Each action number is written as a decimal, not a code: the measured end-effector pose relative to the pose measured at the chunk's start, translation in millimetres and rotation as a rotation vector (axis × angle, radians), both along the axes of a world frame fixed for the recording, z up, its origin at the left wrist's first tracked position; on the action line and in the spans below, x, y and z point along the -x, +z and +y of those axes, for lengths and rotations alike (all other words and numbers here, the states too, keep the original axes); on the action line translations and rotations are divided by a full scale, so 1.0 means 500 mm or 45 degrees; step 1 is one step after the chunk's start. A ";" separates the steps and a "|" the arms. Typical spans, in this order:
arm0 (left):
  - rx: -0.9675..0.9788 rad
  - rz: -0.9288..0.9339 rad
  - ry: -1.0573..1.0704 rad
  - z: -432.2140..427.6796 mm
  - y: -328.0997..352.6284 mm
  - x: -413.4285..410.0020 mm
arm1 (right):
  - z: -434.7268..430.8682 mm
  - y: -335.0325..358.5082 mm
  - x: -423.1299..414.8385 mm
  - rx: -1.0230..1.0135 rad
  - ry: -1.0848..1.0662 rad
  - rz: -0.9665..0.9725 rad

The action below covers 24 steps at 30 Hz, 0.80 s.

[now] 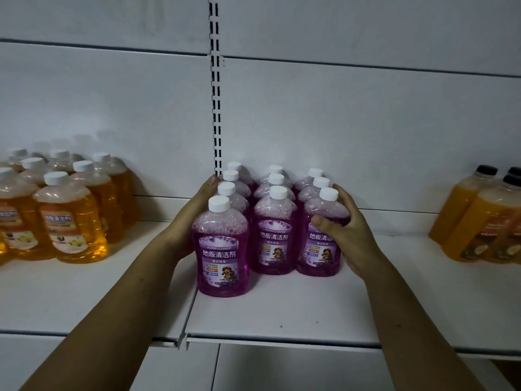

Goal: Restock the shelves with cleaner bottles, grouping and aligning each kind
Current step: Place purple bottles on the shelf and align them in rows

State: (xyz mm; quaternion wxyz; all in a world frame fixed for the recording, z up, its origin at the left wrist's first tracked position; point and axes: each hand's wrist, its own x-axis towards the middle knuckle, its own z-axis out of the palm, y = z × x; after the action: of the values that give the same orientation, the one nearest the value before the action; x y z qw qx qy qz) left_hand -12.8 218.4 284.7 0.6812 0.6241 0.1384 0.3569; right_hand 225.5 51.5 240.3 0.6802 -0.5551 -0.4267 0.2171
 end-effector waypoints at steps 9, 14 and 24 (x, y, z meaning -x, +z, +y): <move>0.277 -0.085 -0.089 -0.006 -0.036 0.015 | -0.005 -0.013 -0.001 0.092 -0.058 -0.110; 0.114 0.003 0.054 -0.015 -0.033 0.041 | -0.021 -0.003 -0.002 0.140 -0.039 -0.189; -0.380 0.314 0.177 -0.112 -0.107 0.136 | -0.073 -0.033 0.050 0.306 -0.109 -0.385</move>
State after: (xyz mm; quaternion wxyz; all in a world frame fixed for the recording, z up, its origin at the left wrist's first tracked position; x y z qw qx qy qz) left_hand -80.7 162.7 231.2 0.5328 0.7460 0.2091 0.3403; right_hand 200.5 15.1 223.9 0.5457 -0.6764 -0.4708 0.1515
